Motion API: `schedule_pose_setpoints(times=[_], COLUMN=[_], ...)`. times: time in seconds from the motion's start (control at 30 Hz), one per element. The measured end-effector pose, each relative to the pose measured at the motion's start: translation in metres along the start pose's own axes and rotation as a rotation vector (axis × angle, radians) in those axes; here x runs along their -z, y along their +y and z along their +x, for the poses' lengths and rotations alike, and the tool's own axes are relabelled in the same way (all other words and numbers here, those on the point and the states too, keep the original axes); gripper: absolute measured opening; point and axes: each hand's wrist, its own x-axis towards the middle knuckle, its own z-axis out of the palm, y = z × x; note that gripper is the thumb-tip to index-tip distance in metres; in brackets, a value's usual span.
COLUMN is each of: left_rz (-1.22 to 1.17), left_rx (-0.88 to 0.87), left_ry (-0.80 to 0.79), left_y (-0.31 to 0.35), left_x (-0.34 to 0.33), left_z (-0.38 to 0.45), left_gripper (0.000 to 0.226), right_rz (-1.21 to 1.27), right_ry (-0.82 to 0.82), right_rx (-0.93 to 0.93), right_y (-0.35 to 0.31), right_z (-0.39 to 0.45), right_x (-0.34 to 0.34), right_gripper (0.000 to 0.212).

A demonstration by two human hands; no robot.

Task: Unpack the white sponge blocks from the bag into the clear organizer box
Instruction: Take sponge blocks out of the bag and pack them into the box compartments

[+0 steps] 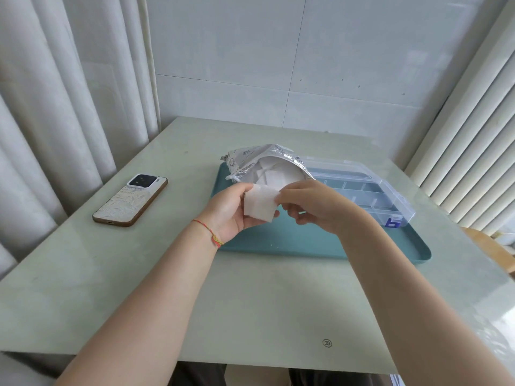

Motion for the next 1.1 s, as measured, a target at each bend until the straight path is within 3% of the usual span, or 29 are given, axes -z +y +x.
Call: schedule_pose_setpoints(times=[0.17, 0.43, 0.57, 0.7, 0.9, 1.1], left_rz=[0.055, 0.105, 0.131, 0.106, 0.087, 0.059], left_rx=[0.029, 0.029, -0.061, -0.138, -0.115, -0.099], left_ry=[-0.055, -0.084, 0.014, 0.147, 0.239, 0.250], left_y=[0.003, 0.001, -0.001, -0.002, -0.004, -0.004], left_x=[-0.002, -0.001, 0.000, 0.004, 0.005, 0.005], left_z=[-0.004, -0.003, -0.001, 0.004, 0.007, 0.008], left_gripper=[0.037, 0.041, 0.031, 0.027, 0.022, 0.024], right_rz=[-0.281, -0.254, -0.265, -0.488, -0.861, -0.779], right_ry=[0.080, 0.143, 0.319, 0.536, 0.617, 0.583], right_rx=[0.044, 0.059, 0.076, 0.043, 0.025, 0.011], right_y=[-0.008, -0.011, -0.004, 0.005, 0.001, -0.001], right_z=[0.000, 0.005, 0.015, 0.022, 0.033, 0.038], right_x=[-0.005, -0.010, -0.007, -0.013, -0.040, -0.040], right_gripper=[0.013, 0.015, 0.029, 0.034, 0.043, 0.028])
